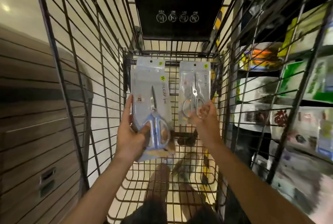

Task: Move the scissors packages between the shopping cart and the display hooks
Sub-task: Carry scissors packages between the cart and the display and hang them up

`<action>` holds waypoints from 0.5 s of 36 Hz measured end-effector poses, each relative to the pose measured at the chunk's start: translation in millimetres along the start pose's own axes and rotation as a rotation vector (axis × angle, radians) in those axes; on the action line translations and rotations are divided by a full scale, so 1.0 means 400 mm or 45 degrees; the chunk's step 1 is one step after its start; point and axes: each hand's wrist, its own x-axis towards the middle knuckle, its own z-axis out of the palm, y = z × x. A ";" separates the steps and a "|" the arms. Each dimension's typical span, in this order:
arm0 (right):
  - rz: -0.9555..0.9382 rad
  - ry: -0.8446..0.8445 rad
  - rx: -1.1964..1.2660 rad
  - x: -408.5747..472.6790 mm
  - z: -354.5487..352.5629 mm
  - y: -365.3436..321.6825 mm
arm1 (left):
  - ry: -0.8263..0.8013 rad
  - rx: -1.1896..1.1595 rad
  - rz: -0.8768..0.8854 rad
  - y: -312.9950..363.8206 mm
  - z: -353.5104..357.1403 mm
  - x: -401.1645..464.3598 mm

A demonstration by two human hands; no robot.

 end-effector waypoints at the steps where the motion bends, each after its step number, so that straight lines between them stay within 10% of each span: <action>1: 0.000 0.015 -0.007 0.023 0.001 0.000 | 0.003 0.008 0.004 0.004 -0.007 -0.001; 18: 0.143 0.462 -0.434 0.211 0.056 0.103 | 0.045 0.080 0.036 -0.008 -0.045 -0.012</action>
